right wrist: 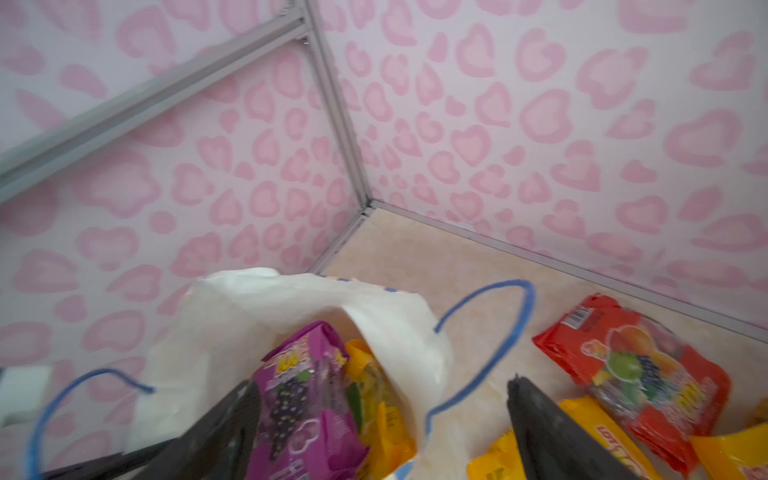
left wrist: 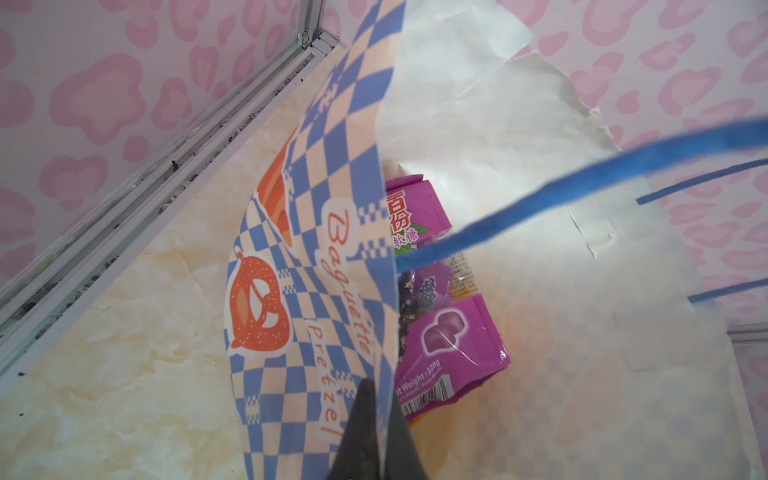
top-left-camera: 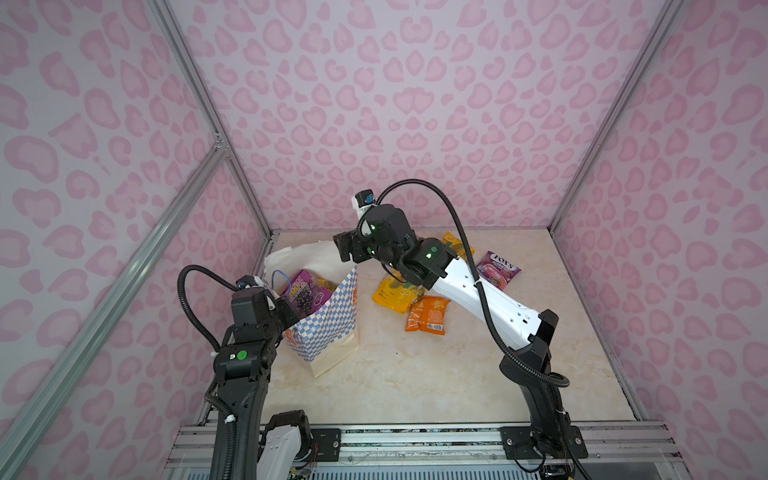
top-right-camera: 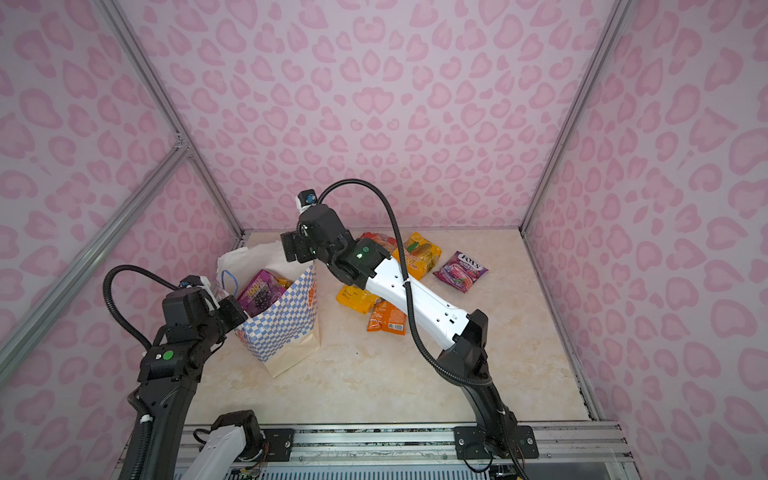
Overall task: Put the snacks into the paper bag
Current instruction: 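Release the purple grape bag inside and raise the right gripper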
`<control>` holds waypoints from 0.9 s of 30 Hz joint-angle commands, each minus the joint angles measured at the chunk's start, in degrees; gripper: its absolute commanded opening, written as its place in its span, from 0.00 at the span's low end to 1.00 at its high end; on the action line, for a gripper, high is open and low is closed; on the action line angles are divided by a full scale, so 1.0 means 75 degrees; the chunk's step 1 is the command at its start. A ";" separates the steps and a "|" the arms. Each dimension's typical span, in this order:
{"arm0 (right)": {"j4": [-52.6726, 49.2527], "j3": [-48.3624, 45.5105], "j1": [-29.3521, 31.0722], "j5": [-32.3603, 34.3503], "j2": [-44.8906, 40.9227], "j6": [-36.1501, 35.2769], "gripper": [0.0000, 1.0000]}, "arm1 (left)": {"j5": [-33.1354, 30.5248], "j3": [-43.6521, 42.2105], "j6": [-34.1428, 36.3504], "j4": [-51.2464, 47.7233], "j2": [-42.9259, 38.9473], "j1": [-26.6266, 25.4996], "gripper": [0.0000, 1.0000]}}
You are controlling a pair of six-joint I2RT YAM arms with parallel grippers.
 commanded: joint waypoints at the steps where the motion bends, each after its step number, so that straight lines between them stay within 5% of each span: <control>1: 0.0136 -0.0474 -0.0386 -0.0257 -0.0040 0.0502 0.91 | 0.0022 -0.0014 -0.0018 0.0058 -0.0010 0.0010 0.03; 8: 0.0760 -0.0561 -0.0461 -0.1221 0.0170 0.0539 0.73 | 0.0007 -0.0013 -0.0018 0.0062 -0.0005 0.0033 0.03; 19: 0.1278 -0.0264 -0.0632 -0.2292 0.0546 0.0680 0.03 | 0.0157 0.0004 -0.0050 0.0109 0.0030 0.0069 0.03; 27: 0.1570 -0.1253 -0.0801 -0.1927 -0.0390 0.0452 0.00 | 0.1065 0.0649 -0.0496 0.0228 0.0812 0.0047 0.03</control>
